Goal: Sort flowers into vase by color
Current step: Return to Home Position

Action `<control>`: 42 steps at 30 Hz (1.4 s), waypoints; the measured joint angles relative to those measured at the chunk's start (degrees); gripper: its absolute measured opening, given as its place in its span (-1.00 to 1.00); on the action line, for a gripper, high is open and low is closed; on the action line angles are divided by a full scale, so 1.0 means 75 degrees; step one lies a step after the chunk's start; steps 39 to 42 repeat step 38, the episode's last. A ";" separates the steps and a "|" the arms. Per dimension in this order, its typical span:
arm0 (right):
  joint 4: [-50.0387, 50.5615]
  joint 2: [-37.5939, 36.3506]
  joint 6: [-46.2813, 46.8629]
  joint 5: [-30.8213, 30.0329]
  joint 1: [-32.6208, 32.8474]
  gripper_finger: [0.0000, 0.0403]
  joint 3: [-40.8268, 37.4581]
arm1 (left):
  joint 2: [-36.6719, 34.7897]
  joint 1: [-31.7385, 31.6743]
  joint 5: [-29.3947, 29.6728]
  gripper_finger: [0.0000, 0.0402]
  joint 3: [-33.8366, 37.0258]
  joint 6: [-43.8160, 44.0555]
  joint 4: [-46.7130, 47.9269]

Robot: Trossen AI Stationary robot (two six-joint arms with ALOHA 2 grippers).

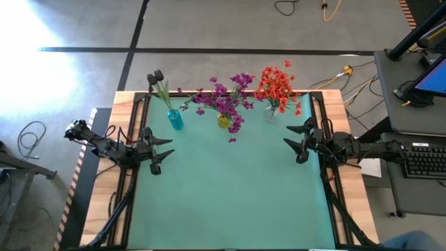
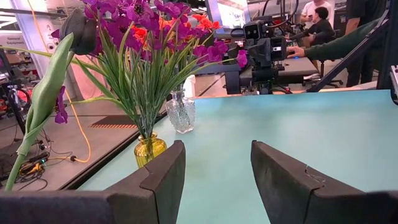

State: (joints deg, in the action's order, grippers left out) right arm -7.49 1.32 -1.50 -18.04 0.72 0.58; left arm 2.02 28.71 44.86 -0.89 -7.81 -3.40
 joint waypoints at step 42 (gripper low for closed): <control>-0.0001 0.0000 0.0000 0.0001 -0.0001 0.26 0.0001 | -0.0001 0.0001 0.0000 -0.16 -0.0001 0.0000 -0.0003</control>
